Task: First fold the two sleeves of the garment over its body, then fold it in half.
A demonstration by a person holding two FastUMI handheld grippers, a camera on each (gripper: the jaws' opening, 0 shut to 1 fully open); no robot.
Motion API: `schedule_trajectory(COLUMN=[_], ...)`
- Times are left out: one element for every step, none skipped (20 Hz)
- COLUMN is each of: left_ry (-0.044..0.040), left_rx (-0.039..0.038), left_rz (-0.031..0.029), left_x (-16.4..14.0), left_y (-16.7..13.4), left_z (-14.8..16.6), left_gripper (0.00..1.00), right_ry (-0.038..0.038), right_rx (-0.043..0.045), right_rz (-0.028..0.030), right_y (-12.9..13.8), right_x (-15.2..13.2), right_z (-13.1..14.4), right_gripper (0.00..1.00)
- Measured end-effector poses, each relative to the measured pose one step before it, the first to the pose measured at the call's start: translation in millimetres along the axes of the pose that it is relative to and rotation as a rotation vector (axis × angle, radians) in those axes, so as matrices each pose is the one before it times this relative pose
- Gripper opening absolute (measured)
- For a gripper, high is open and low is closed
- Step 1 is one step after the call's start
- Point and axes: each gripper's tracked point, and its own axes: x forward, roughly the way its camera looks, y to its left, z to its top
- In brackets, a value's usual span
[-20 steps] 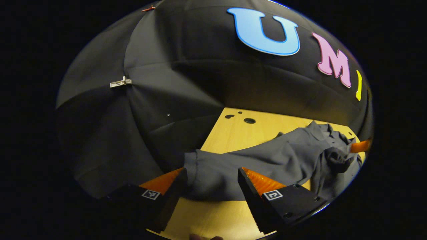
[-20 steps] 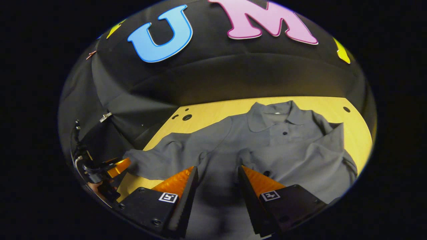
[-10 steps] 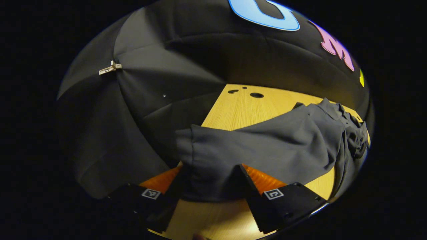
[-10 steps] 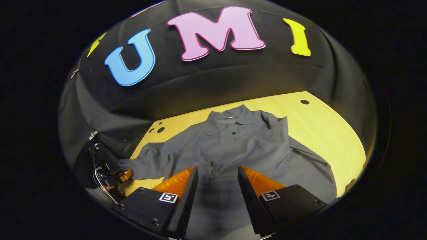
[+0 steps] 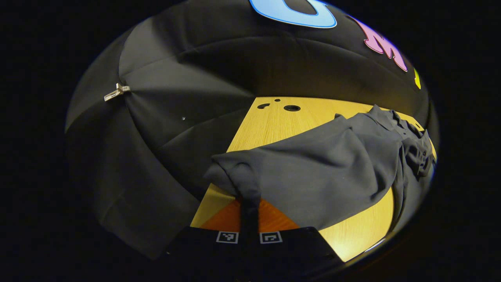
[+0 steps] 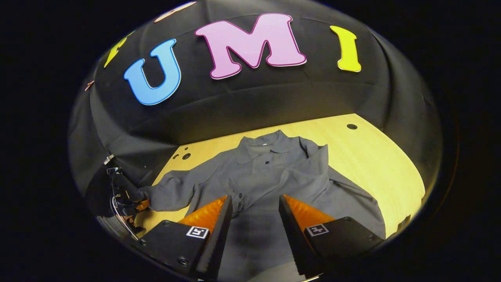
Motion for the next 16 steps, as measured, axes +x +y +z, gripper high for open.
schedule_trajectory(left_ry=[-0.00504, -0.01558, -0.01418, -0.01303, -0.01809, -0.02280, -0.02540, -0.02832, -0.02940, -0.02048, -0.01569, -0.01727, -0.01954, -0.02004, -0.01616, -0.01285], left_rx=[-0.00470, -0.00348, -0.00164, -0.00197, -0.00246, -0.00220, -0.00055, -0.00232, -0.00852, -0.01336, -0.01260, -0.01208, -0.00911, -0.00534, -0.00301, -0.00384], left_rz=[0.00081, 0.00048, 0.00009, -0.00383, -0.00627, -0.00518, 0.00393, 0.00441, -0.00389, -0.01385, -0.01005, -0.01229, -0.00978, -0.01178, -0.01160, -0.01319], left_x=[-4.61, -6.02, -6.63, -6.39, -7.92, -8.66, -7.88, -8.35, -9.82, -7.36, -7.31, -5.69, -6.42, -4.86, -5.51, -4.72], left_y=[-1.52, -1.77, -2.43, -4.16, -5.58, -6.24, -5.11, -5.99, -8.16, -12.22, -11.45, -11.28, -10.48, -12.23, -12.42, -12.44], left_z=[3.20, 5.03, 5.88, 7.64, 9.12, 11.62, 12.64, 13.66, 13.87, 12.45, 9.74, 10.65, 10.03, 10.66, 8.42, 9.48], left_gripper=[0.05, 0.05, 0.06, 0.05, 0.06, 0.05, 0.05, 0.05, 0.05, 0.05, 0.05, 0.05, 0.05, 0.05, 0.05, 0.05], right_ry=[-0.00415, -0.00264, -0.00093, -0.00147, 0.00088, 0.00234, 0.00209, -0.00123, 0.00091, 0.00088, 0.00268, -0.00136, -0.00030, -0.00007, -0.00059, -0.00057], right_rx=[0.00062, 0.00038, -0.00162, -0.00197, -0.00280, -0.00350, -0.00391, -0.00040, 0.00214, 0.00492, 0.00257, -0.00325, -0.00294, -0.00204, -0.00484, -0.00527], right_rz=[0.00431, 0.00299, -0.00009, 0.00195, 0.00190, 0.00391, 0.00193, 0.00262, 0.00000, -0.00073, -0.01022, -0.01551, -0.00887, -0.00133, -0.00294, -0.00275], right_y=[-1.61, -0.81, -3.20, -4.14, -2.05, -4.28, -4.29, -4.94, -5.64, -6.46, -8.07, -10.86, -9.44, -6.91, -6.74, -8.53], right_x=[-1.28, -1.02, -0.99, -2.39, -0.51, -2.94, -1.51, -1.02, -2.06, -1.78, -2.70, -2.41, -0.49, -1.72, -2.39, -2.81], right_z=[1.14, 0.33, -1.58, 0.41, -1.67, 0.13, -1.18, 0.47, -0.33, 0.27, -1.26, 1.65, 1.17, 0.69, -0.06, -0.57], right_gripper=[0.75, 0.75, 0.75, 0.75, 0.75, 0.75, 0.75, 0.75, 0.75, 0.75, 0.75, 0.75, 0.75, 0.75, 0.75, 0.75])
